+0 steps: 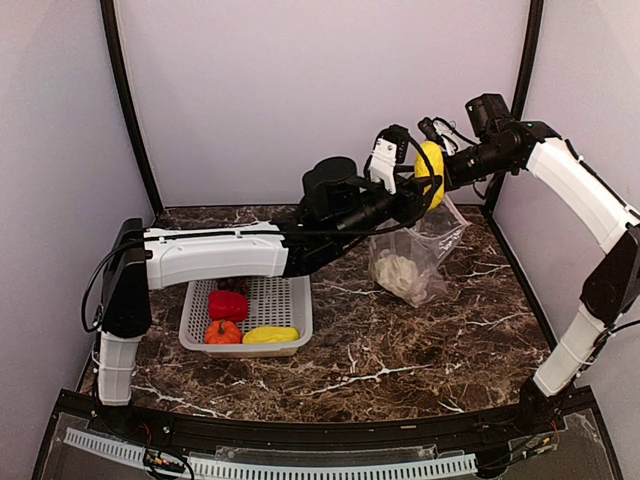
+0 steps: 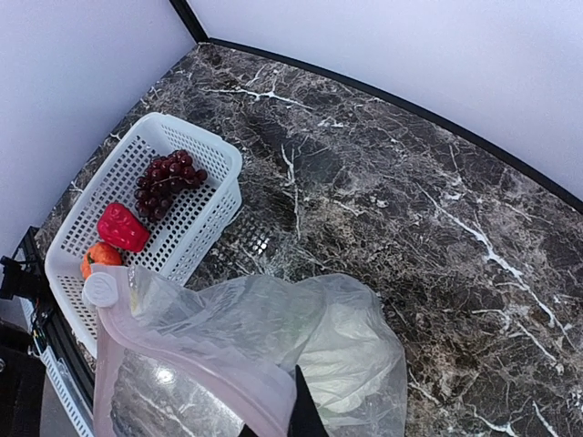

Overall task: Place the food in the zip-top bag and seal the zipper
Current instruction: Place the fake fruit in the zipper food storage bag.

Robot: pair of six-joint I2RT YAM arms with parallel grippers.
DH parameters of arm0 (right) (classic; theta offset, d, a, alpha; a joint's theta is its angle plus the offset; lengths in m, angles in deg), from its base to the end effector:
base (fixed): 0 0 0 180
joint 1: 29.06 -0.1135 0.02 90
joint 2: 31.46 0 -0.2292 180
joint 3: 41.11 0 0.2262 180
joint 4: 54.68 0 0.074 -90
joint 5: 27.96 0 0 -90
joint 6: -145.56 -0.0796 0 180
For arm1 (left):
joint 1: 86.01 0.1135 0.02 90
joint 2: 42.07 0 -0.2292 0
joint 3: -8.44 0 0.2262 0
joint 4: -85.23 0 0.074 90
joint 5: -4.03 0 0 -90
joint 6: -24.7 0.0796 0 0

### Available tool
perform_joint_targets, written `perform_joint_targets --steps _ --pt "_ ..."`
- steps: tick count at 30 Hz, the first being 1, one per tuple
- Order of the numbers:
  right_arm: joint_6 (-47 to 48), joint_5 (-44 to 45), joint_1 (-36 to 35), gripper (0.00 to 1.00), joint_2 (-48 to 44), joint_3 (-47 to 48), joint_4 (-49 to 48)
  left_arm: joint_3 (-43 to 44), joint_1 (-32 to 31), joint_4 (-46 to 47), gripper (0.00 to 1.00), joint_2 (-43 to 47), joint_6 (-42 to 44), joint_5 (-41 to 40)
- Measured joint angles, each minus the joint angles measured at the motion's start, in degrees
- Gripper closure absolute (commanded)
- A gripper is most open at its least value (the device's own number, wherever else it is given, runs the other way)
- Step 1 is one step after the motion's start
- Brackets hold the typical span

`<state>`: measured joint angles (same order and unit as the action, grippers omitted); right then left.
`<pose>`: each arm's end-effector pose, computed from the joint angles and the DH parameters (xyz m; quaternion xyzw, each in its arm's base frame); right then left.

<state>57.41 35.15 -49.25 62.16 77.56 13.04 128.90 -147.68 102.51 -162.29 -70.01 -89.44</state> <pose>0.3123 0.1532 0.3397 -0.2619 0.8565 0.2725 0.3515 0.2453 -0.4448 0.3587 0.2603 0.5310 -0.4263 0.6845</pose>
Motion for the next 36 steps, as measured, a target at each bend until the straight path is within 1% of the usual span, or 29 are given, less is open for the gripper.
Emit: perform_joint_targets --steps 3,7,11,15,18,22,25,28,33,36 --pt "-0.2 0.9 0.3 1.0 0.0 0.0 -0.1 1.9 -0.5 -1.1 0.61 -1.0 1.0 -3.4" --pt "-0.4 2.0 0.5 1.0 0.3 0.2 -0.4 3.8 -1.4 -3.1 0.55 -2.0 1.8 -7.8" --pt "-0.6 2.6 0.5 1.0 0.6 0.3 -0.4 4.0 -1.7 -4.8 0.48 -2.4 1.7 -12.9" --pt "-0.9 1.8 -0.4 1.0 0.7 0.8 0.3 3.9 -1.2 -7.0 0.36 -3.6 1.5 -17.2" --pt "-0.9 1.3 -0.8 1.0 0.7 1.1 0.4 3.2 -0.8 -7.3 0.29 -4.4 1.7 -18.9" --pt "-1.1 1.2 -0.8 1.0 0.7 1.1 0.7 2.8 -0.7 -7.6 0.22 -4.7 2.1 -19.6" --pt "-1.1 1.2 -0.8 1.0 0.7 1.1 0.6 2.8 -0.8 -7.5 0.18 -4.7 2.7 -19.0" --pt "-1.0 1.4 -0.8 1.0 0.7 1.1 0.6 2.8 -1.0 -7.4 0.16 -4.6 4.8 -16.0" --pt "-0.2 3.2 -0.7 1.0 0.9 1.0 0.1 0.7 -2.3 -6.7 0.16 -1.9 8.9 -6.2" --pt "1.0 4.6 -0.2 1.0 1.8 1.0 -0.2 -4.4 -3.3 -6.1 0.16 3.4 10.4 -0.3"
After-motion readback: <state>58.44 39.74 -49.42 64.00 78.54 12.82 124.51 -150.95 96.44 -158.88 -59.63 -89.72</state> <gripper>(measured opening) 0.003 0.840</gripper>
